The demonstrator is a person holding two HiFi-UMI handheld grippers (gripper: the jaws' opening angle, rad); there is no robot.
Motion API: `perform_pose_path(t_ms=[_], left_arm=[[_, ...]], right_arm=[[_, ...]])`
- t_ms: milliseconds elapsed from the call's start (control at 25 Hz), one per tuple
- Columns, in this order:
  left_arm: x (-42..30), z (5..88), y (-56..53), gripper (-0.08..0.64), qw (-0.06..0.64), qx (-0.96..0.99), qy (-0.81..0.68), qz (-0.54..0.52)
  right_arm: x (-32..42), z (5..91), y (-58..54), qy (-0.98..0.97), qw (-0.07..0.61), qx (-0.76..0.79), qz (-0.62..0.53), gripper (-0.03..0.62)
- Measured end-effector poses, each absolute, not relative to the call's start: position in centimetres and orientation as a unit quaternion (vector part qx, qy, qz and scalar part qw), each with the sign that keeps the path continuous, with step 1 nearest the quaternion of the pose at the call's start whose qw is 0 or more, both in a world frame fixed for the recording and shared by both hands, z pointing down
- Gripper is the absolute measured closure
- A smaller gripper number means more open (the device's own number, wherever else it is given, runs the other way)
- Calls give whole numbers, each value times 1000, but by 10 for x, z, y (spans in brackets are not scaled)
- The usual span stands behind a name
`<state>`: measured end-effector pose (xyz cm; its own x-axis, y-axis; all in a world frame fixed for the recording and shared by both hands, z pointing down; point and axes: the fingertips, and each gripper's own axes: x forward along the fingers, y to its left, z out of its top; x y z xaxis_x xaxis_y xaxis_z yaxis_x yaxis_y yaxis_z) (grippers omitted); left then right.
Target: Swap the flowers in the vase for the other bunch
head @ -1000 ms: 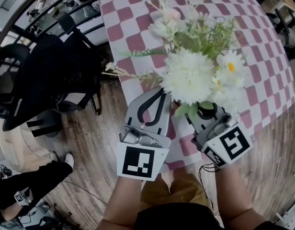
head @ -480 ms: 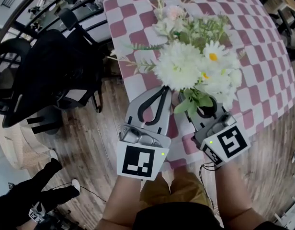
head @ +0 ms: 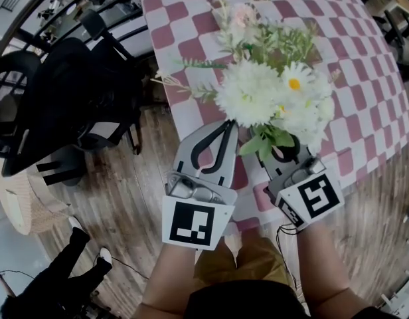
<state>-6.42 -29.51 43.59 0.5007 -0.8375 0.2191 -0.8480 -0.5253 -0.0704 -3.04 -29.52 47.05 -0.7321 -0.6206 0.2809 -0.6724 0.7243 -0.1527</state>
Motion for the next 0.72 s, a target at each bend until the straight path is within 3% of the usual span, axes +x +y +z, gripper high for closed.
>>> perform_pose_path(t_ms=[240, 440, 720], left_arm=[[-63, 440, -292, 552, 24, 866, -486, 116], [-65, 442, -292, 552, 31, 864, -490, 113], [-69, 441, -288, 552, 33, 863, -492, 111]], right_arm=[[-31, 475, -294, -923, 109, 350, 120, 508], [-34, 473, -295, -924, 108, 347, 121, 439], [-34, 471, -289, -925, 105, 346, 117, 417]])
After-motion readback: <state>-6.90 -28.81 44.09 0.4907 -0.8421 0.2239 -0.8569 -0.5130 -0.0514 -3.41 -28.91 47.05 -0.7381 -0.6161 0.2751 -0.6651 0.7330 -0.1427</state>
